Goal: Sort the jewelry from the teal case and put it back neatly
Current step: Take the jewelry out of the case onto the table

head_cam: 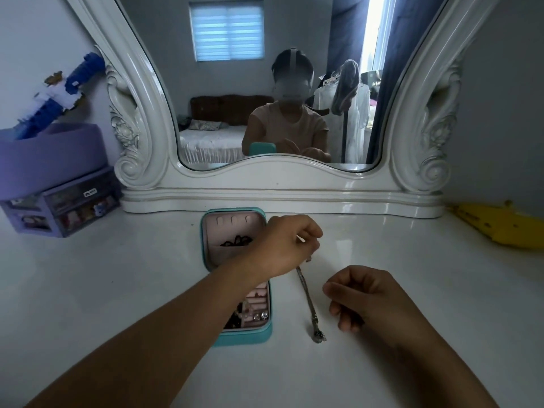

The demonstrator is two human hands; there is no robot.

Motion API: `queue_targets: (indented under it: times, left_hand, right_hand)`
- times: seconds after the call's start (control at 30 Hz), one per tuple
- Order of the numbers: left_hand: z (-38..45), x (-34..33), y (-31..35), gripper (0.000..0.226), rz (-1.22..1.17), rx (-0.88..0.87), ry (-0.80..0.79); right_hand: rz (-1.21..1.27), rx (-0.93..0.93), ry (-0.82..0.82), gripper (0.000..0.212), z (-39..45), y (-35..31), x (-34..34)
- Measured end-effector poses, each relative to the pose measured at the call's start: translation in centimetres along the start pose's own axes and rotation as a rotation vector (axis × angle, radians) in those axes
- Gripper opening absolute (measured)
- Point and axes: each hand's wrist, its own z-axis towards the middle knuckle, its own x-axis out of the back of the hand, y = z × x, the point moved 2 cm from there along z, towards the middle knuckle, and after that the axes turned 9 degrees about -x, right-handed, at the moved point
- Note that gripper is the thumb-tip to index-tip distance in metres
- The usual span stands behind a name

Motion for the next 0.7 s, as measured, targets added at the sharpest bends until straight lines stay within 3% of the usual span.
queue_targets:
  times: [0.33, 0.5, 0.6, 0.7]
  left_hand:
    - [-7.1, 9.0, -2.2, 0.022, 0.22, 0.038, 0.219]
    - [-8.6, 9.4, -5.0, 0.01, 0.466, -0.015, 0.337]
    - [-8.8, 9.1, -6.6, 0.016, 0.373, -0.013, 0.454]
    - [-8.8, 8.6, -7.2, 0.022, 0.16, 0.011, 0.465]
  right_hand:
    - [-0.106, 0.08, 0.006, 0.008, 0.2, -0.6, -1.7]
    - [-0.278, 0.184, 0.023, 0.008, 0.8, -2.2, -3.7]
    - [-0.442, 0.36, 0.104, 0.013, 1.5, -3.2, -5.0]
    - [-0.556, 0.571, 0.153, 0.018, 2.6, -4.3, -6.6]
